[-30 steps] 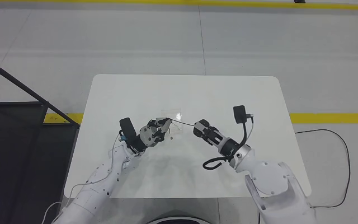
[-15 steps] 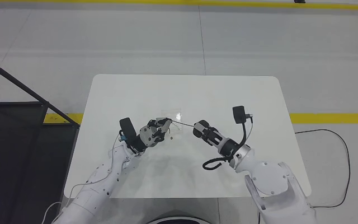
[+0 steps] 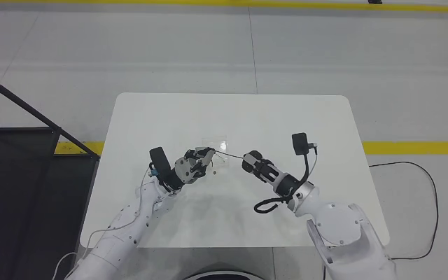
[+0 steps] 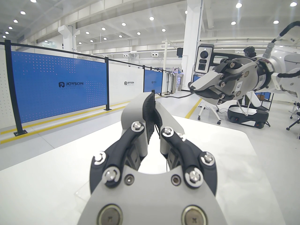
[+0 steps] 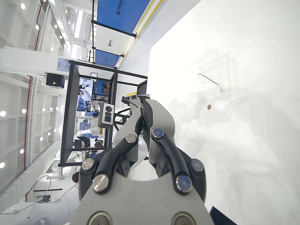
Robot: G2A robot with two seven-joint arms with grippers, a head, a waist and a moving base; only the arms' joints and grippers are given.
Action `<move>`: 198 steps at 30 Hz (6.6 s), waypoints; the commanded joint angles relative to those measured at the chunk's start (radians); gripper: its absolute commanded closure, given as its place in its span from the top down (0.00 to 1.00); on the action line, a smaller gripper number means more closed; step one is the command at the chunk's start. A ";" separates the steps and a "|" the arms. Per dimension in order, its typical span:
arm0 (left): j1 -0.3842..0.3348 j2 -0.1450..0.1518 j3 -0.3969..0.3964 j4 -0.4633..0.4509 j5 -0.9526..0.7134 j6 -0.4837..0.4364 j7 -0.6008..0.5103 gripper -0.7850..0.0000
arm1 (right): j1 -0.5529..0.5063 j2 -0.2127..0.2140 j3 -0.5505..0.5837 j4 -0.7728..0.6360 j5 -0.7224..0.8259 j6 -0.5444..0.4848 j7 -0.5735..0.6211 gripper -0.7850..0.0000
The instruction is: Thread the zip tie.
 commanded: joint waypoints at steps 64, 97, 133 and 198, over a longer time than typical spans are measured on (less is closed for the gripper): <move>-0.041 0.015 -0.010 -0.002 0.015 -0.225 -0.030 0.00 | -0.228 -0.038 -0.091 -0.249 0.153 0.247 -0.496 0.00; 0.028 -0.006 -0.029 -0.086 -0.016 0.131 -0.083 0.00 | -0.109 -0.089 -0.210 -0.210 0.106 0.409 -0.578 0.00; 0.028 -0.006 -0.029 -0.086 -0.016 0.131 -0.083 0.00 | -0.052 -0.137 -0.253 -0.202 0.089 0.487 -0.586 0.00; 0.028 -0.006 -0.029 -0.086 -0.016 0.131 -0.083 0.00 | -0.112 -0.173 -0.221 -0.207 0.031 0.441 -0.528 0.00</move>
